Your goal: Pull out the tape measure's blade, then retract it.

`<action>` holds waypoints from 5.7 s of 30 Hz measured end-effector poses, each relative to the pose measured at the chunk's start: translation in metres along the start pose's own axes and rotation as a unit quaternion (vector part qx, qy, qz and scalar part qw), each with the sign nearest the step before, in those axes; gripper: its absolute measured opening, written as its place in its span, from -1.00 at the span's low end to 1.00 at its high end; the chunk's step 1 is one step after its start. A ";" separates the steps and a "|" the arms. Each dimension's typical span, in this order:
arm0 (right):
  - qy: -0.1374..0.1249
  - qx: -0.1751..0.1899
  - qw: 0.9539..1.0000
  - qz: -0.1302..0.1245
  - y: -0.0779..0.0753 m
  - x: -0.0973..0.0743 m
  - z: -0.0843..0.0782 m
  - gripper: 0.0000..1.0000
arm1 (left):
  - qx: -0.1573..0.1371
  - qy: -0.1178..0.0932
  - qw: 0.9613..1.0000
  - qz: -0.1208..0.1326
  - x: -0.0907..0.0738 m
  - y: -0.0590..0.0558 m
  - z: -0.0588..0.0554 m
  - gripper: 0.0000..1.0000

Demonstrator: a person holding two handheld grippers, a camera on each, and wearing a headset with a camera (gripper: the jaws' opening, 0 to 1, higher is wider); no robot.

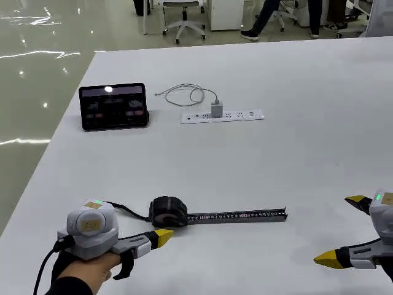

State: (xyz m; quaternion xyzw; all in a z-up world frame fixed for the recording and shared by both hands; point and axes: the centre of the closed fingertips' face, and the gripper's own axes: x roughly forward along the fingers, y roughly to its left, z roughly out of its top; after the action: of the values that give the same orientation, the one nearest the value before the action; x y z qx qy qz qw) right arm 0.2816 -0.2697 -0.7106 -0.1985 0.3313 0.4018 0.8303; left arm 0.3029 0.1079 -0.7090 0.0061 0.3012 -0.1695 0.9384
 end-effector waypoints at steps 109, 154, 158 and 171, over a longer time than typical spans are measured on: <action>0.235 -0.214 0.933 0.171 -0.010 0.118 -0.004 -0.79 | -0.075 -0.048 0.994 0.067 0.082 -0.024 -0.001 0.40; 0.237 -0.197 0.939 0.155 -0.007 0.123 0.000 -0.78 | -0.077 0.004 0.993 0.089 0.085 -0.017 -0.007 0.21; 0.237 -0.194 0.940 0.154 -0.005 0.124 0.002 -0.78 | -0.078 0.006 0.993 0.089 0.085 -0.017 -0.007 0.22; 0.229 -0.190 0.942 0.153 -0.002 0.128 0.007 -0.78 | -0.080 0.006 0.993 0.089 0.085 -0.017 -0.008 0.22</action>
State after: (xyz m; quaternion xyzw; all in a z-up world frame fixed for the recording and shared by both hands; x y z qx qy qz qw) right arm 0.3443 -0.1977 -0.7966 -0.3859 0.4562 0.5232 0.6076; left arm 0.3574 0.0660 -0.7618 -0.0408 0.3179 -0.0611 0.9453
